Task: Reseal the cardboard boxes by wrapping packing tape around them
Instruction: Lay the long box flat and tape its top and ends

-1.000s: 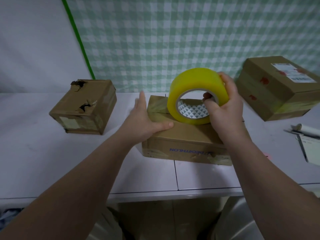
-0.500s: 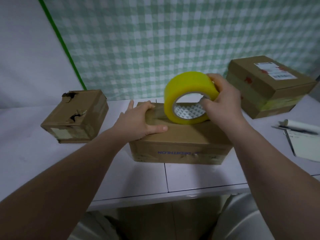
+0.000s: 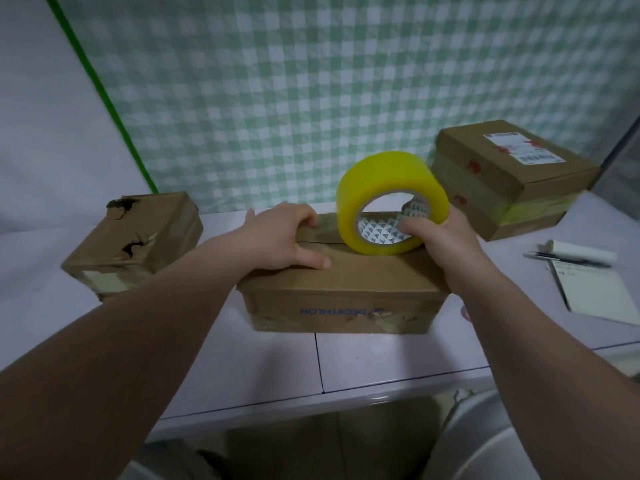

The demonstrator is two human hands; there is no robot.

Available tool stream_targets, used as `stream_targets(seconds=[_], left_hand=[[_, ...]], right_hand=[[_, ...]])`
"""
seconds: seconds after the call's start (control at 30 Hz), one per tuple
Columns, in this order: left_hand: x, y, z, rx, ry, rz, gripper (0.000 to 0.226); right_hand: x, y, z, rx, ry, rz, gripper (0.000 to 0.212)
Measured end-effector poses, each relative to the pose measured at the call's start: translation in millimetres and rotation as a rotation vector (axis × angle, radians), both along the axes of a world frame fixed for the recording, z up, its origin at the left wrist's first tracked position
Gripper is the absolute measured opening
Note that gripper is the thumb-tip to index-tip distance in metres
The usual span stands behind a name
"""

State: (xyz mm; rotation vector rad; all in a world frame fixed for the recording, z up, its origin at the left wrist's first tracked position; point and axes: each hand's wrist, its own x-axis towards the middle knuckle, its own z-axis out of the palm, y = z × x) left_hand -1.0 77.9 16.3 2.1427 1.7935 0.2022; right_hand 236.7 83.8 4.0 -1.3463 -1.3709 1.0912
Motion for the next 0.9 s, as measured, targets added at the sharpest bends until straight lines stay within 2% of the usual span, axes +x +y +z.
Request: stream_targets(seconds=[0.17,0.3,0.5,0.6,0.73,0.9], left_hand=[[-20.0,6.7,10.0,-0.014,0.008,-0.094,0.066],[-32.3,8.4,16.1,-0.054,0.03,-0.07,0.074],[-24.5,12.2,16.0,-0.107,0.131,-0.075,0.112],[-23.7,13.9,15.1,-0.126,0.163,-0.073,0.104],[-22.4,15.5,16.6,-0.146,0.173,-0.083,0.083],[-9.7,20.1,22.6,-0.144,0.184,-0.155,0.079]], right_hand=[[-26.7,-6.3,-4.2,-0.025,0.042,-0.025,0.02],[-51.0,-12.1,-7.7,0.006,0.036,-0.038,0.016],[-53.5,-6.1,-2.3,0.087,-0.074,-0.09,0.016],[-46.0,-3.8,4.1,0.165,-0.129,-0.105,0.021],[-13.0,-2.4,17.8,0.246,-0.157,-0.168,0.037],[-4.7,-2.0,23.0,0.326,-0.281,-0.099,0.048]])
